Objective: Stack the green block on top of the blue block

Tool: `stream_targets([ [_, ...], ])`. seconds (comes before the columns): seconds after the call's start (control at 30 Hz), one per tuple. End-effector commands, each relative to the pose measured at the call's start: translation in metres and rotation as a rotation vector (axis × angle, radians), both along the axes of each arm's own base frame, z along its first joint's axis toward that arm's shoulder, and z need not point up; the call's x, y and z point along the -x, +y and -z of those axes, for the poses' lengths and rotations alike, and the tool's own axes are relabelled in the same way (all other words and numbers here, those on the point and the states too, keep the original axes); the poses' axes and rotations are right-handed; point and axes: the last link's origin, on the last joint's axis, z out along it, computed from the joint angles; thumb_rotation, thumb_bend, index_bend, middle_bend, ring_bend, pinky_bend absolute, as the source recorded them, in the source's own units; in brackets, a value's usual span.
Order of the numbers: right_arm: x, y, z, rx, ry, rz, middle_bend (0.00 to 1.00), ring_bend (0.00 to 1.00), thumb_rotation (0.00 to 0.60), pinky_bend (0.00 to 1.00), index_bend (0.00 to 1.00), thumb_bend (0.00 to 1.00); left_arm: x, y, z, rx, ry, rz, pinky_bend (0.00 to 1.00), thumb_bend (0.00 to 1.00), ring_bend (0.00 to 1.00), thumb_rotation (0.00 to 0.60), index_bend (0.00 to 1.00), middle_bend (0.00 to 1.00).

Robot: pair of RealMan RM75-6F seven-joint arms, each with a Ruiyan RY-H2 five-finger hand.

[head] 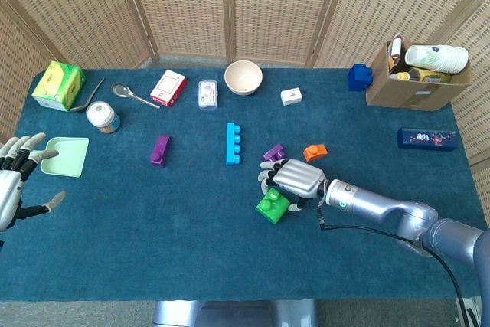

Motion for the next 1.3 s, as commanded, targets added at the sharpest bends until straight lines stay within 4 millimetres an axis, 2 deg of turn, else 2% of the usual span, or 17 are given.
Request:
stream_targets([
  [0.03, -0.001, -0.001, 0.002, -0.001, 0.001, 0.001, 0.23, 0.09, 0.600, 0.22, 0.56, 0.18, 0.000, -0.001, 0.000, 0.002, 0.000, -0.004, 0.00, 0.31, 0.00, 0.547, 0.24, 0.10],
  [0.43, -0.003, -0.006, 0.010, -0.009, 0.020, -0.006, 0.23, 0.09, 0.600, 0.22, 0.56, 0.18, 0.004, -0.002, 0.000, 0.004, 0.001, -0.017, 0.00, 0.31, 0.00, 0.545, 0.24, 0.09],
  [1.3, -0.001, -0.008, 0.013, -0.019, 0.033, 0.000, 0.23, 0.09, 0.600, 0.22, 0.56, 0.17, 0.005, -0.002, 0.001, 0.013, -0.010, -0.020, 0.00, 0.31, 0.00, 0.547, 0.24, 0.09],
])
